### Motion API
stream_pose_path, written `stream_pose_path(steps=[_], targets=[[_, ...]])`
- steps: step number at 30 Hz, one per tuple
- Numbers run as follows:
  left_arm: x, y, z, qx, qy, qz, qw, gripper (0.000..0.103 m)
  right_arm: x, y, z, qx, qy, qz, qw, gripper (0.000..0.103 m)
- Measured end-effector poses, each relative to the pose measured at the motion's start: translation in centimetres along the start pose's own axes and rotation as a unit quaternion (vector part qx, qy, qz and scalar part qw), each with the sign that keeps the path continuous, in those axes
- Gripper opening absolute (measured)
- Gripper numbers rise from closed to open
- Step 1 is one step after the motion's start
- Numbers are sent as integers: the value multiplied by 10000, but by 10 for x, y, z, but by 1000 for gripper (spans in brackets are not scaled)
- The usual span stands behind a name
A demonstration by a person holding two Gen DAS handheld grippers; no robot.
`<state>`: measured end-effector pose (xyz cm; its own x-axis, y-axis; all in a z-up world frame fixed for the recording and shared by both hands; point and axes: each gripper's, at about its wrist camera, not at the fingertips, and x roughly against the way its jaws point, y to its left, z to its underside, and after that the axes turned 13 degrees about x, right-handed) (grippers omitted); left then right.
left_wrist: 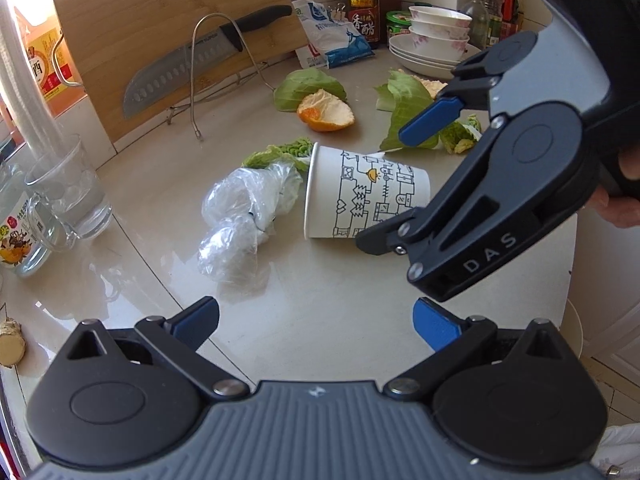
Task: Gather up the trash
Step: 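Grasp the white paper cup with the right tool while the left tool approaches the plastic bag, then grasp the crumpled plastic bag with the left tool while the right tool lifts the cup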
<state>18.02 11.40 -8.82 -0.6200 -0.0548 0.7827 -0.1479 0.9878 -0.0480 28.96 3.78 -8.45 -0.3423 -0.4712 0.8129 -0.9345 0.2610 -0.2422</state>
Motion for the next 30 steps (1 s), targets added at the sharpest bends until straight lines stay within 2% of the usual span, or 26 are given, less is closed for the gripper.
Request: stream_pose_path(steps=[7, 13, 21, 30], targets=[[-6, 2, -1, -44, 63, 63, 10000, 102, -19, 3, -5, 389, 165, -137, 9990, 83], [-7, 4, -4, -143, 52, 109, 9998, 102, -24, 2, -4, 445, 212, -164, 9987, 68], [-11, 12, -17, -399, 28, 76, 9992, 102, -17, -6, -4, 210, 97, -227, 9995, 67], [-22, 19, -43, -1185, -216, -18, 9927, 102, -4, -15, 3, -20, 87, -163, 9998, 67]])
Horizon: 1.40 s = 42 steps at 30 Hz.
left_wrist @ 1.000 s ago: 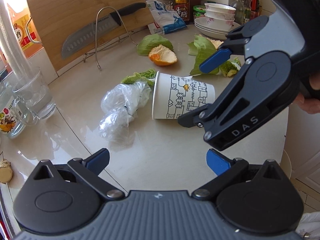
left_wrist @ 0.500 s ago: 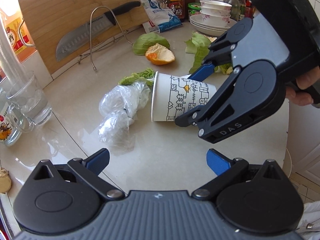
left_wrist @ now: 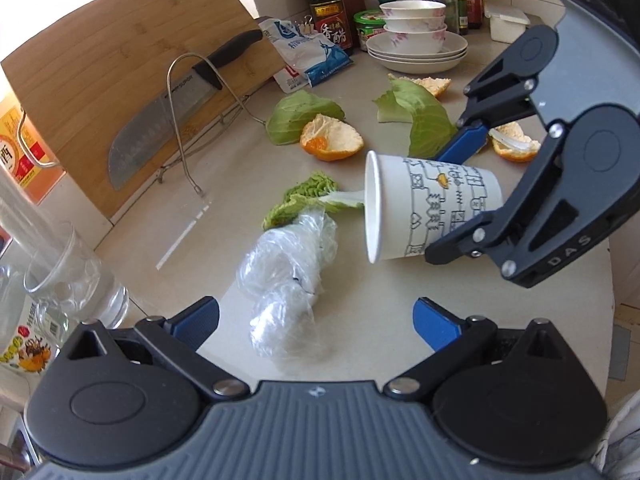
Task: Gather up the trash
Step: 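Grasp the crumpled plastic bag with the left tool while the right tool lifts the cup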
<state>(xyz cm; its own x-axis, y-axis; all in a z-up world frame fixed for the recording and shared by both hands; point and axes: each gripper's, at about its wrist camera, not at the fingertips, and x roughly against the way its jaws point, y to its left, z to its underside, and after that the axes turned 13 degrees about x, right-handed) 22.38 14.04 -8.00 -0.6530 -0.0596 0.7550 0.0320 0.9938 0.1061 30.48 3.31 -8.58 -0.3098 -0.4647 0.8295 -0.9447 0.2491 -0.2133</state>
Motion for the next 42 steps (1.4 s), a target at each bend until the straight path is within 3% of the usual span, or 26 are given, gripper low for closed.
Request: stream_pose_path(steps=[10, 12, 17, 23, 27, 42], targets=[[-34, 11, -19, 206, -35, 39, 9998, 95, 7, -3, 15, -272, 79, 71, 9996, 67], [-40, 13, -21, 251, 2, 98, 9996, 87, 6, -3, 15, -307, 92, 72, 9995, 67], [-55, 15, -25, 344, 101, 273, 9990, 82, 4, -4, 13, -350, 89, 60, 9993, 67], [-60, 16, -23, 383, 226, 364, 9984, 62, 5, -4, 14, -417, 80, 63, 9991, 67], [-58, 16, -21, 407, 235, 388, 9981, 55, 7, -3, 15, -459, 71, 85, 9989, 67], [-33, 13, -15, 412, 302, 587, 9970, 52, 23, 2, 25, -751, -29, 204, 9970, 67]])
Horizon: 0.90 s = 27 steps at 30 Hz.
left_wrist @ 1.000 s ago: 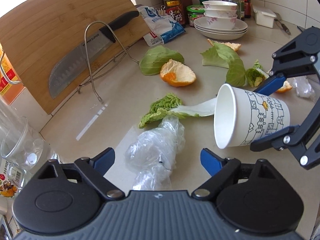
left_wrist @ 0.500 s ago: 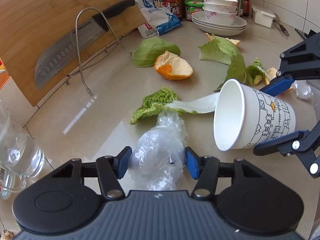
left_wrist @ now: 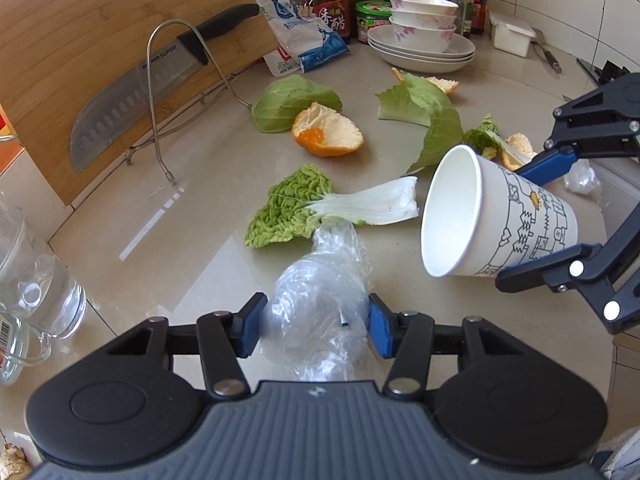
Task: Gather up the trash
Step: 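Grasp the crumpled plastic bag with the left tool while the right tool lifts the cup, then carry the cup over the bucket and open the right tool to drop it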
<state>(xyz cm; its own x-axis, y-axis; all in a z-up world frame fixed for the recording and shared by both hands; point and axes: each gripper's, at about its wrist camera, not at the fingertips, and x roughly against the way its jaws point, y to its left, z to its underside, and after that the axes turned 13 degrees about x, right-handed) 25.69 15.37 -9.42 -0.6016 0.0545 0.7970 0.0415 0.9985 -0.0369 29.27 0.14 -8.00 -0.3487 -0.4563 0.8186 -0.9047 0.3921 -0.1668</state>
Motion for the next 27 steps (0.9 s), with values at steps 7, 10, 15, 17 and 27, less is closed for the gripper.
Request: stream_pose_path(steps=[7, 10, 15, 17, 27], targets=[[23, -18, -1, -98, -38, 88, 9999, 52, 24, 4, 19, -353, -107, 149, 9992, 67], [37, -35, -2, -162, -135, 220, 9995, 52, 41, 4, 34, -543, -192, 248, 9980, 67], [54, -74, -3, -286, -252, 450, 9983, 52, 73, 4, 67, -894, -284, 472, 9945, 67], [59, -93, -3, -394, -283, 584, 9971, 52, 87, 2, 84, -1095, -306, 584, 9918, 67], [58, -189, 3, -964, -186, 1405, 9852, 52, 142, -4, 185, -2220, -80, 1331, 9659, 67]])
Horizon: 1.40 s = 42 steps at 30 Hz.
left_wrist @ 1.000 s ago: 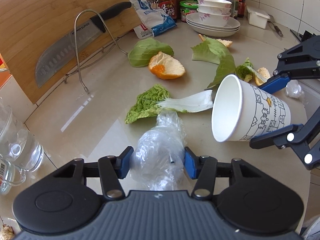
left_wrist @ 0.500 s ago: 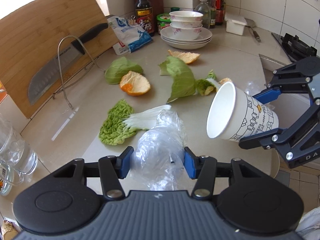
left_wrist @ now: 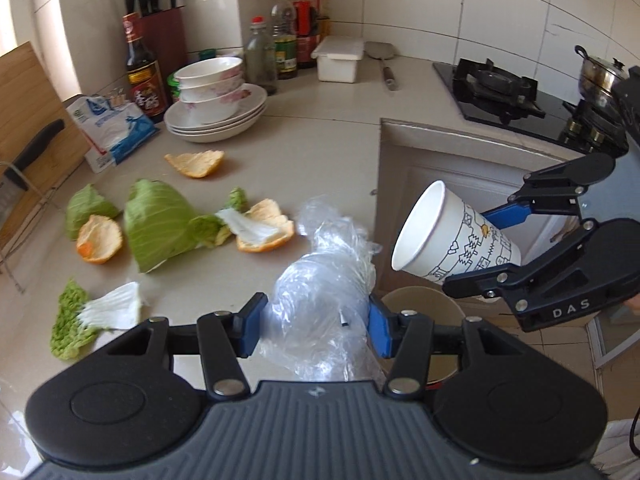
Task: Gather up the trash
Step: 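Carry the cup over the bucket and open the right tool to drop it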
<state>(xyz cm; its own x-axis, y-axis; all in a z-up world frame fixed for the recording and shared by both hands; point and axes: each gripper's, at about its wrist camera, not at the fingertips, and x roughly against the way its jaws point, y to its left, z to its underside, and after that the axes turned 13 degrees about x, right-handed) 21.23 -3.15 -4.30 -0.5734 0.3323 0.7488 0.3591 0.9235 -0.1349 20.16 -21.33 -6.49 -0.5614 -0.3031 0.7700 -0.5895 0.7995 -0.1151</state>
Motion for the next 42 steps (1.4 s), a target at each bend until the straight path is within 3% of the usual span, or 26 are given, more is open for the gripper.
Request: stream_pose_path(steps=[7, 16, 22, 24, 33, 42], targets=[[-18, -39, -5, -271, 128, 303, 9991, 52, -20, -48, 76, -947, 596, 643, 9916, 67], [-35, -62, -7, -424, 302, 299, 9982, 52, -105, -90, 150, -1859, 1268, 967, 9695, 68], [-49, -70, -12, -419, 376, 262, 9981, 52, -143, -102, 169, -2078, 1463, 994, 9620, 71], [-55, -73, -13, -413, 398, 249, 9980, 52, -151, -106, 170, -2131, 1488, 1020, 9602, 88], [-98, -106, -11, -665, 611, 405, 9951, 52, -150, -108, 186, -2215, 1470, 1018, 9586, 90], [-173, -153, 5, -815, 950, 458, 9911, 52, -127, -105, 194, -2147, 1433, 932, 9616, 94]])
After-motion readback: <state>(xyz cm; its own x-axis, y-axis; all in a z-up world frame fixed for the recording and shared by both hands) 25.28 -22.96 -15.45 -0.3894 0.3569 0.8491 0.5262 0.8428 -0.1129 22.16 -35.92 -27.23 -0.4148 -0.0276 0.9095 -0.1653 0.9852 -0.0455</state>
